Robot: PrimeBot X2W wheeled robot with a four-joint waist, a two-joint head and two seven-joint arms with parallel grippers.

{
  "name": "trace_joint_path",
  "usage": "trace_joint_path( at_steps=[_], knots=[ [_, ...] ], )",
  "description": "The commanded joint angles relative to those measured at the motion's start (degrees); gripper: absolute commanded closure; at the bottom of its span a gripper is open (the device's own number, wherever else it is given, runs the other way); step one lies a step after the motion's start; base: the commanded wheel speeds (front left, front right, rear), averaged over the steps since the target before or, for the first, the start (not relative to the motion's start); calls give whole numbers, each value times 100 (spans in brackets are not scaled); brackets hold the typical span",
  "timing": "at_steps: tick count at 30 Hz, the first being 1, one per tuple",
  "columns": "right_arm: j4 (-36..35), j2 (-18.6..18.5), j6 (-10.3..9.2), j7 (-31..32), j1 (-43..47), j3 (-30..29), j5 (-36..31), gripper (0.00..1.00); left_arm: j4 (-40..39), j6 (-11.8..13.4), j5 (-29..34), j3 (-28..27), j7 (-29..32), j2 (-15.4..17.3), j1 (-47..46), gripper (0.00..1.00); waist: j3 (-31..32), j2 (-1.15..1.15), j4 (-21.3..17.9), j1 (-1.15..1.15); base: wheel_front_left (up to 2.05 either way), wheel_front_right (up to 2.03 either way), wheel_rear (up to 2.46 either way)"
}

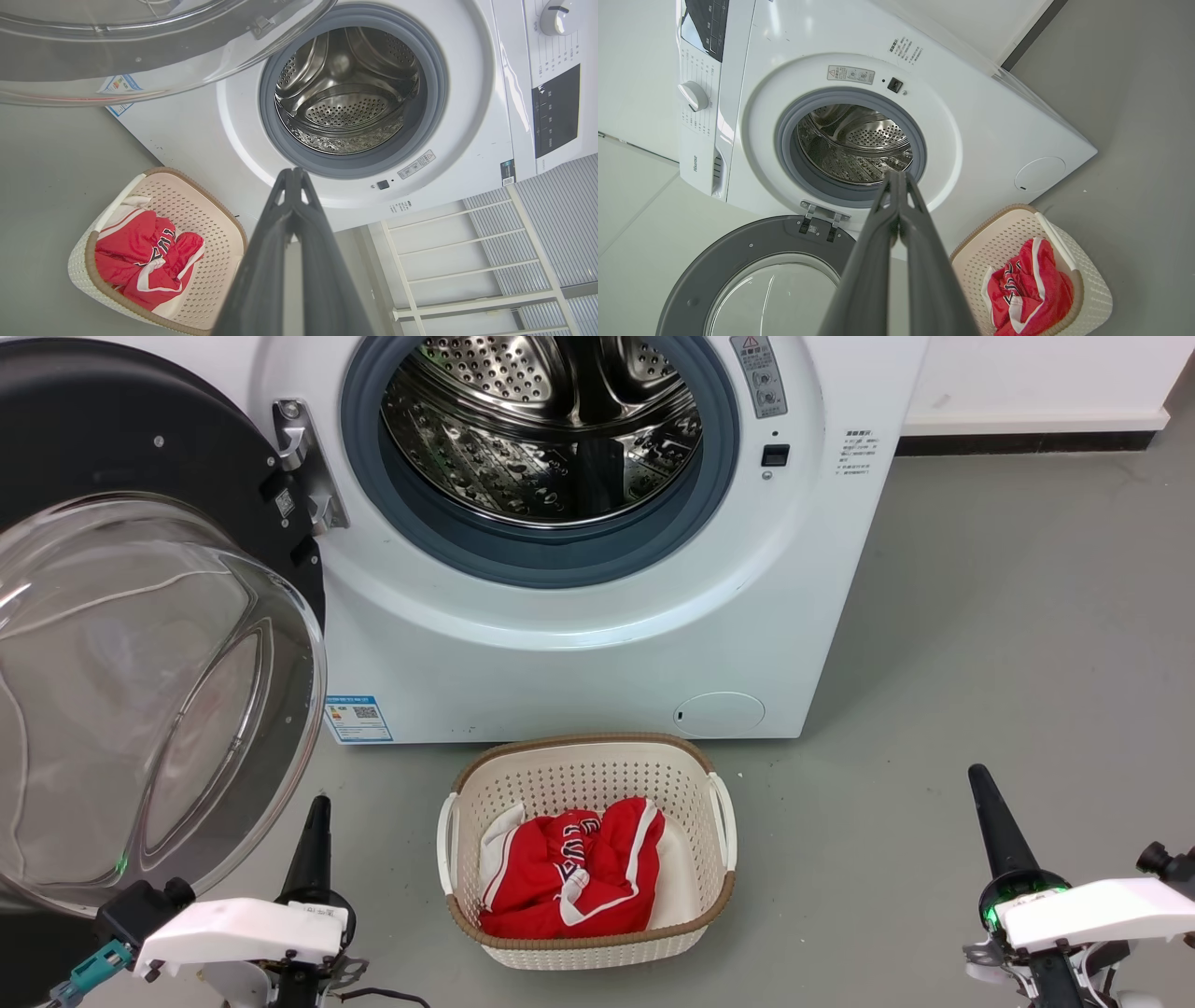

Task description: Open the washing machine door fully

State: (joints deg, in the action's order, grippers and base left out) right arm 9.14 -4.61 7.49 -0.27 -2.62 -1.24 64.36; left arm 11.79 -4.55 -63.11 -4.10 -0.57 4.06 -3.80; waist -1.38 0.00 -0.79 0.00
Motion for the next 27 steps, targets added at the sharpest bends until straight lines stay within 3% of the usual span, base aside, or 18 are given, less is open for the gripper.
trace_joint_path(
  at_steps=[1, 27],
  knots=[
    [-29, -35, 1, 15, -137, -17, 114, 100, -28, -42, -99, -27, 29, 2, -127, 100, 1, 0, 1, 0, 0, 0, 0],
    [236, -19, 1, 259, -253, -158, 1584, 100, 104, -175, -1539, -142, 386, -59, -202, 100, 54, 0, 35, 0, 0, 0, 0]
  ],
)
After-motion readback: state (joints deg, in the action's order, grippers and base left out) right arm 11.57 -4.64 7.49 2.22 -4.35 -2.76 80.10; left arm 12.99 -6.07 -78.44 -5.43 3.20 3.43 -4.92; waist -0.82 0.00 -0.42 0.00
